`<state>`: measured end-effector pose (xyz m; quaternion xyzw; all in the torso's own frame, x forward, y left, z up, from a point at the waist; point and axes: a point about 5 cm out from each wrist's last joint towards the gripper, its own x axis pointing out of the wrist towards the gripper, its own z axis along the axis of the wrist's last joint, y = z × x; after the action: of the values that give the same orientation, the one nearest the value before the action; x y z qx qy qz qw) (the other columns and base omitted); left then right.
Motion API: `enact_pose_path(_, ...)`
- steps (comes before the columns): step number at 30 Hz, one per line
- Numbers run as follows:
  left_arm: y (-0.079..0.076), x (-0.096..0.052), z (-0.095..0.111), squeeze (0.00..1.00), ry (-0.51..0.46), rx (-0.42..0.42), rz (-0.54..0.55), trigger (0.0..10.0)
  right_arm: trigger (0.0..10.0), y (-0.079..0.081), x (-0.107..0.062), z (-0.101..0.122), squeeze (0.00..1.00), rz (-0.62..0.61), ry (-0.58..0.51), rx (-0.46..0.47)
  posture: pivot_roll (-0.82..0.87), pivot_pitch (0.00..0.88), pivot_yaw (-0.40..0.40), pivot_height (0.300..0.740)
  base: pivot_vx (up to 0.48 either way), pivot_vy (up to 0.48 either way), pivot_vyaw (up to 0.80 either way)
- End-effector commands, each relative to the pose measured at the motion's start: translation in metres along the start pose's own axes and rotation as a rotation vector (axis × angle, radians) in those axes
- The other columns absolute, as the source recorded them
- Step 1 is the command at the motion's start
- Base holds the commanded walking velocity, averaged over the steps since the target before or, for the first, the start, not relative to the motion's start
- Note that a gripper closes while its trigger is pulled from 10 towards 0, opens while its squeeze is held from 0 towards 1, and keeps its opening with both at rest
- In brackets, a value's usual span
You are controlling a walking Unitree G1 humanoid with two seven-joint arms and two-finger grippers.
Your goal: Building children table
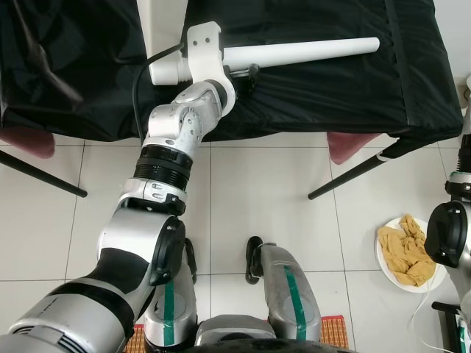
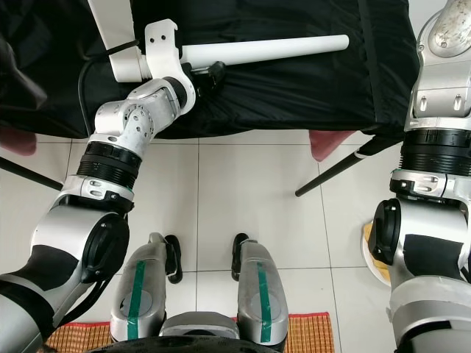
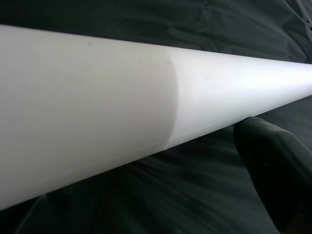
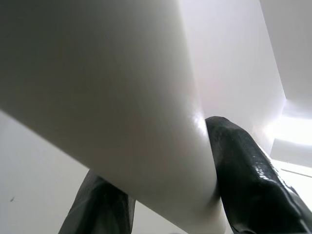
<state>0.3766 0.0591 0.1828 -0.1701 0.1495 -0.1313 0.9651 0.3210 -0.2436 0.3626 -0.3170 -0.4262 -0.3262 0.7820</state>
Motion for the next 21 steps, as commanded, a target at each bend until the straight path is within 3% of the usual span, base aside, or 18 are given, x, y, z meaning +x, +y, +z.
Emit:
enact_pose_path(1,0.078,-0.015,0.018,0.00,-0.116,-0.015,0.430,10.0,0.0,-0.029,0.011,-0.012,0.00,-0.149,0.084,0.076,0.07,0.159,0.020,0.740,0.000,0.000,0.00)
enact_pose_path(2,0.080,-0.017,0.020,0.00,-0.136,-0.027,0.448,10.0,0.0,-0.029,0.010,-0.012,0.00,-0.147,0.085,0.079,0.07,0.159,0.020,0.740,0.000,0.000,0.00)
enact_pose_path(3,0.084,-0.019,0.028,1.00,-0.172,-0.032,0.483,10.0,0.0,-0.028,0.010,-0.011,0.00,-0.143,0.087,0.084,0.07,0.158,0.019,0.740,0.000,0.000,0.00)
enact_pose_path(10,0.088,-0.025,0.045,1.00,-0.280,-0.070,0.543,10.0,0.0,-0.023,0.009,-0.012,0.00,-0.114,0.101,0.111,0.07,0.155,0.019,0.740,0.000,0.000,0.00)
enact_pose_path(11,0.088,-0.027,0.048,0.22,-0.307,-0.090,0.551,10.0,0.0,-0.020,0.008,-0.012,0.00,-0.095,0.108,0.122,0.07,0.153,0.019,0.740,0.000,0.000,0.00)
enact_pose_path(12,0.088,-0.027,0.048,0.22,-0.307,-0.090,0.551,10.0,0.0,-0.020,0.008,-0.012,0.00,-0.095,0.108,0.122,0.07,0.153,0.019,0.740,0.000,0.000,0.00)
enact_pose_path(13,0.086,-0.028,0.050,0.00,-0.330,-0.114,0.555,10.0,0.0,-0.016,0.007,-0.013,0.00,-0.069,0.117,0.135,0.07,0.150,0.019,0.740,0.000,0.000,0.00)
enact_pose_path(17,0.082,-0.029,0.053,0.00,-0.359,-0.112,0.536,10.0,0.0,-0.009,0.005,-0.016,0.00,-0.017,0.155,0.168,0.07,0.146,0.020,0.740,0.000,0.000,0.00)
enact_pose_path(21,0.074,-0.028,0.064,0.00,-0.374,-0.019,0.475,10.0,0.0,0.000,0.003,-0.028,0.00,0.039,0.263,0.252,0.07,0.140,0.021,0.740,0.000,0.000,0.00)
